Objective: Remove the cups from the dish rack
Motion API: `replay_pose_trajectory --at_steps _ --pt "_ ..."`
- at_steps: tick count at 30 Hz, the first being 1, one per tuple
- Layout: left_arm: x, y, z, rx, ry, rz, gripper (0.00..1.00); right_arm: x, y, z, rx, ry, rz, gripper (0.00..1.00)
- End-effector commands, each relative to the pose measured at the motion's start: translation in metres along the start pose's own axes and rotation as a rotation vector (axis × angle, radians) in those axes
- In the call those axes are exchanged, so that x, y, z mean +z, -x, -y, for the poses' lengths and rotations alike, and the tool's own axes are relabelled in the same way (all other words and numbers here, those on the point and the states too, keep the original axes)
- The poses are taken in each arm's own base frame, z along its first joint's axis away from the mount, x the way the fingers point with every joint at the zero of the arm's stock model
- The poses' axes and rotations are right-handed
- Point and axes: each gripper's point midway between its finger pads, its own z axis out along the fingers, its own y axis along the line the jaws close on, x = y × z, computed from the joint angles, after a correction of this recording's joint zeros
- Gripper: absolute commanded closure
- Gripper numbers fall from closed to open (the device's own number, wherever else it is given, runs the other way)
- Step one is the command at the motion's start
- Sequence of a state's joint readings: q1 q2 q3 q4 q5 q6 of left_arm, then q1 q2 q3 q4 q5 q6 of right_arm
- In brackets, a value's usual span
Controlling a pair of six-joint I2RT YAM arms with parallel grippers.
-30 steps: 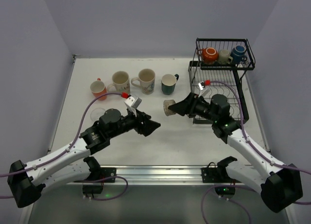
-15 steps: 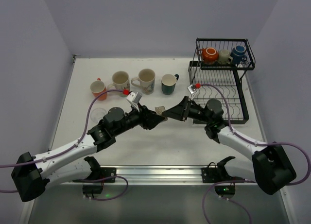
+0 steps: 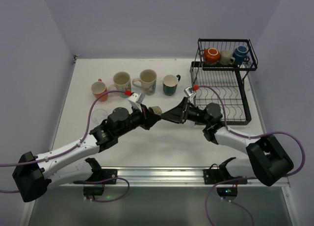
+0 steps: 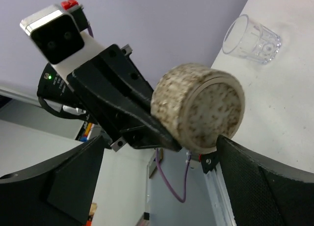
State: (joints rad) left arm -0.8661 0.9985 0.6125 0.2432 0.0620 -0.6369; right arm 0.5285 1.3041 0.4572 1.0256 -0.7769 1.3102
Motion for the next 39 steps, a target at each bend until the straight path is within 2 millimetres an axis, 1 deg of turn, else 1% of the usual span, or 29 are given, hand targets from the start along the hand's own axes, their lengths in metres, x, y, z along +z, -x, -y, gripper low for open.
replay_pose_trajectory --at_steps 1,2,3,4,5,6,7,9,10,11,12,13,14,15,16,17,18,19,20,21,22,23,25,26,29,34,35,38,39 --pt "-0.005 0.027 -0.015 0.076 0.141 0.046 1.00 -0.001 -0.002 -0.017 -0.058 0.055 0.014 0.01" --pt "-0.007 0.026 -0.033 0.086 0.240 0.036 1.00 -0.002 -0.001 -0.016 -0.064 0.044 0.022 0.01" --pt "-0.016 0.007 -0.052 0.103 0.336 -0.058 1.00 -0.002 0.000 -0.015 -0.072 0.032 0.032 0.01" --pt "-0.020 0.005 -0.060 0.109 0.384 -0.076 1.00 -0.003 0.002 -0.012 -0.097 0.015 0.042 0.01" --pt "-0.023 0.010 -0.071 0.120 0.461 -0.075 1.00 -0.005 0.002 -0.008 -0.093 -0.017 0.059 0.01" --pt "-0.032 -0.002 -0.084 0.131 0.532 -0.139 1.00 -0.006 0.004 -0.006 -0.103 -0.036 0.074 0.01" --pt "-0.034 0.004 -0.088 0.135 0.569 -0.144 1.00 -0.009 0.002 0.009 -0.108 -0.101 0.069 0.01" --pt "-0.042 -0.011 -0.112 0.155 0.687 -0.243 1.00 -0.014 0.010 0.012 -0.159 -0.170 0.117 0.01" --pt "-0.042 -0.006 -0.120 0.152 0.720 -0.250 1.00 -0.021 0.007 0.027 -0.191 -0.257 0.106 0.01" --pt "-0.041 -0.015 -0.134 0.162 0.764 -0.302 1.00 -0.027 0.012 0.022 -0.236 -0.276 0.134 0.01" --pt "-0.045 -0.019 -0.145 0.163 0.803 -0.339 1.00 -0.032 0.019 0.025 -0.268 -0.317 0.176 0.01" --pt "-0.047 -0.013 -0.160 0.146 0.848 -0.337 1.00 -0.039 0.017 0.032 -0.302 -0.365 0.172 0.01" --pt "-0.048 -0.017 -0.172 0.148 0.879 -0.361 1.00 -0.044 0.020 0.024 -0.342 -0.366 0.196 0.01" --pt "-0.045 -0.015 -0.180 0.140 0.886 -0.354 1.00 -0.049 0.024 0.024 -0.367 -0.391 0.220 0.01" --pt "-0.046 -0.009 -0.192 0.120 0.910 -0.343 1.00 -0.054 0.021 0.028 -0.393 -0.421 0.207 0.01" --pt "-0.045 -0.013 -0.203 0.121 0.933 -0.368 1.00 -0.057 0.021 0.029 -0.407 -0.434 0.209 0.01" --pt "-0.043 -0.011 -0.209 0.115 0.944 -0.371 1.00 -0.060 0.023 0.025 -0.430 -0.439 0.224 0.01" --pt "-0.041 -0.004 -0.216 0.104 0.956 -0.365 1.00 -0.064 0.022 0.028 -0.445 -0.459 0.215 0.01" --pt "-0.039 -0.010 -0.225 0.113 0.976 -0.397 1.00 -0.066 0.021 0.029 -0.454 -0.467 0.215 0.01" --pt "-0.037 -0.010 -0.230 0.115 0.987 -0.405 1.00 -0.068 0.020 0.030 -0.460 -0.472 0.214 0.01" --pt "-0.035 -0.003 -0.235 0.112 1.000 -0.398 1.00 -0.070 0.020 0.031 -0.473 -0.479 0.215 0.01" --pt "-0.034 -0.010 -0.244 0.114 1.018 -0.429 1.00 -0.071 0.020 0.031 -0.479 -0.484 0.214 0.01" --pt "-0.032 -0.011 -0.252 0.096 1.024 -0.446 1.00 -0.074 0.019 0.034 -0.493 -0.495 0.212 0.01" --pt "-0.029 -0.021 -0.256 0.081 1.008 -0.484 1.00 -0.075 0.019 0.036 -0.495 -0.506 0.213 0.01" --pt "-0.032 -0.033 -0.266 0.063 1.022 -0.528 1.00 -0.079 0.020 0.039 -0.517 -0.531 0.217 0.01" --pt "-0.044 -0.049 -0.280 0.060 1.067 -0.605 0.93 -0.084 0.027 0.042 -0.556 -0.582 0.224 0.01" --pt "-0.045 -0.054 -0.282 0.061 1.069 -0.623 0.91 -0.085 0.027 0.042 -0.559 -0.585 0.227 0.01" --pt "-0.048 -0.059 -0.284 0.066 1.074 -0.655 0.79 -0.084 0.031 0.040 -0.566 -0.583 0.243 0.01" --pt "-0.048 -0.057 -0.284 0.071 1.078 -0.650 0.67 -0.084 0.032 0.042 -0.562 -0.591 0.242 0.01"
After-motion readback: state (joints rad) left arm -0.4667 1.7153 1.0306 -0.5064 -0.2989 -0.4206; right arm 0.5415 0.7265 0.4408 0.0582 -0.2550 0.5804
